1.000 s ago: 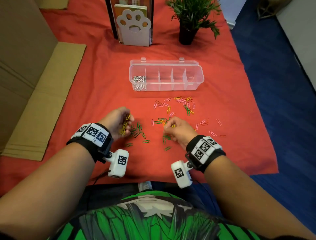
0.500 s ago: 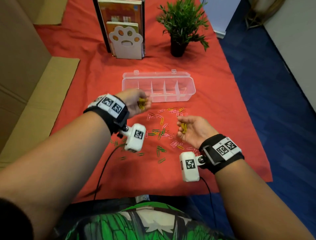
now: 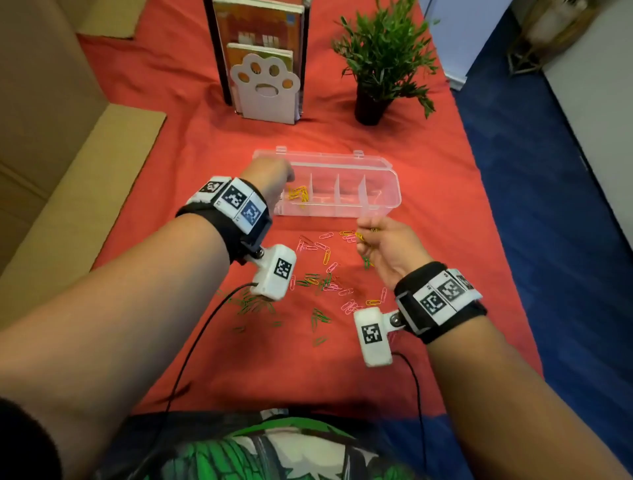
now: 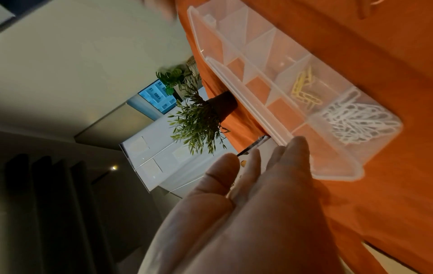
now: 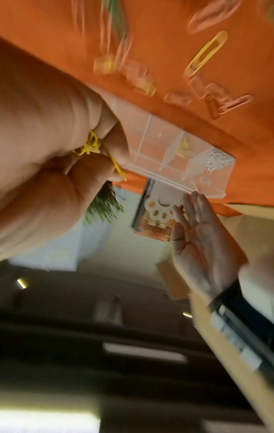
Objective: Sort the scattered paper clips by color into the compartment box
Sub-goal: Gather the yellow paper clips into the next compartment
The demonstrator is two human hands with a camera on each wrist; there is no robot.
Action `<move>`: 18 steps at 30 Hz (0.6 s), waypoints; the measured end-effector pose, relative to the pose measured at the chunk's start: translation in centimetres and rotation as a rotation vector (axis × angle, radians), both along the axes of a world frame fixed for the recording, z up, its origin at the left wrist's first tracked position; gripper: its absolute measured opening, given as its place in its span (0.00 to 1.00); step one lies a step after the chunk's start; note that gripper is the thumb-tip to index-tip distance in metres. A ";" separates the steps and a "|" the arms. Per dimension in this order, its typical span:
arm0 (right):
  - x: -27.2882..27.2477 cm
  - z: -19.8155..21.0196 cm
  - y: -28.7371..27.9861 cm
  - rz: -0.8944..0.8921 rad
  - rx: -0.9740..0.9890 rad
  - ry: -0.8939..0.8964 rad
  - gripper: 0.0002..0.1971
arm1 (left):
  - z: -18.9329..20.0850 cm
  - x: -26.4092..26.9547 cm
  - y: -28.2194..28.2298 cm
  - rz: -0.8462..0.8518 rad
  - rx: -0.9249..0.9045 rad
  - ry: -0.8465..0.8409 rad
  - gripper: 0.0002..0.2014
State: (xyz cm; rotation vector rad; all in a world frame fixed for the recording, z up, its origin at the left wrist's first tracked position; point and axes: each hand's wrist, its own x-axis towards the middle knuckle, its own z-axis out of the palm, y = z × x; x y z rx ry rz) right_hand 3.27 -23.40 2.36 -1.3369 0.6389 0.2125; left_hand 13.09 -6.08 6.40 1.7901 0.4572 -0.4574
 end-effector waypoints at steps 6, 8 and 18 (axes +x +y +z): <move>7.1 1.1 4.6 0.140 -0.431 -0.219 0.19 | -3.4 -3.6 3.3 0.013 0.015 -0.128 0.16; 9.1 0.9 6.2 0.247 -0.489 -0.233 0.18 | -4.3 -4.6 4.5 -0.021 0.030 -0.112 0.18; 6.8 1.7 2.4 0.374 -0.617 -0.126 0.16 | -8.5 -8.2 4.6 -0.342 0.281 -0.175 0.07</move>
